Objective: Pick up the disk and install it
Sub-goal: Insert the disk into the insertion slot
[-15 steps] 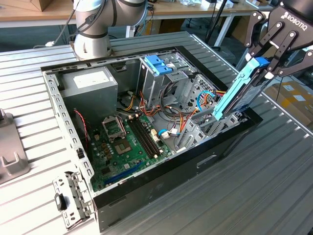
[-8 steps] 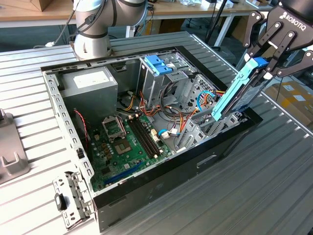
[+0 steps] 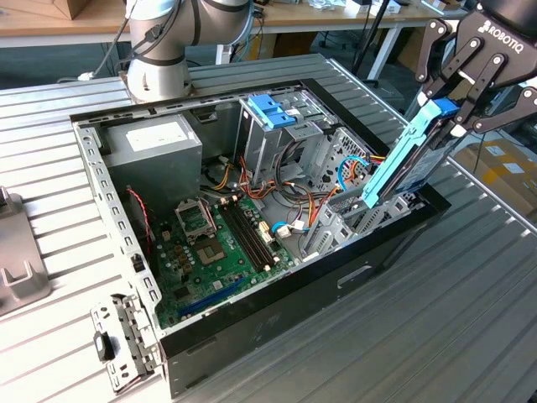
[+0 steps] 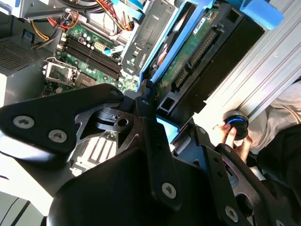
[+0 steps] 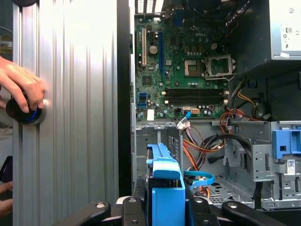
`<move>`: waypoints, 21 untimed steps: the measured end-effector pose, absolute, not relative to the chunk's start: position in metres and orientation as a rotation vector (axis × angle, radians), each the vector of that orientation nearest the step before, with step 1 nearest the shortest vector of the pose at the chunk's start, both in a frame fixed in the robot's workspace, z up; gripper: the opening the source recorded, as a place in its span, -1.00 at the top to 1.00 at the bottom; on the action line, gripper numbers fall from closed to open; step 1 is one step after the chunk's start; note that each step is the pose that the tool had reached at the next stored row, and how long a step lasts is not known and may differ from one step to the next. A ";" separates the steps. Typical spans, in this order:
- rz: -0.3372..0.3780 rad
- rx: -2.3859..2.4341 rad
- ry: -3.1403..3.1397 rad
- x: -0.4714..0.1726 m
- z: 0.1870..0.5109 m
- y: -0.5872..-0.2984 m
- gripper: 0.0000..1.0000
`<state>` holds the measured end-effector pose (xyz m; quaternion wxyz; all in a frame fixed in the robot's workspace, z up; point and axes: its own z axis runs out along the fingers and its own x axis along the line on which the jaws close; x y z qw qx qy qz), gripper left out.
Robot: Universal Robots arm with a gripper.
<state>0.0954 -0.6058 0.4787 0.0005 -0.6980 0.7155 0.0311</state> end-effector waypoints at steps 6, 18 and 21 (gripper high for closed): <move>0.098 -2.192 2.247 0.093 0.479 -0.606 0.26; 0.098 -2.192 2.247 0.090 0.479 -0.606 0.26; 0.098 -2.192 2.247 0.089 0.478 -0.606 0.26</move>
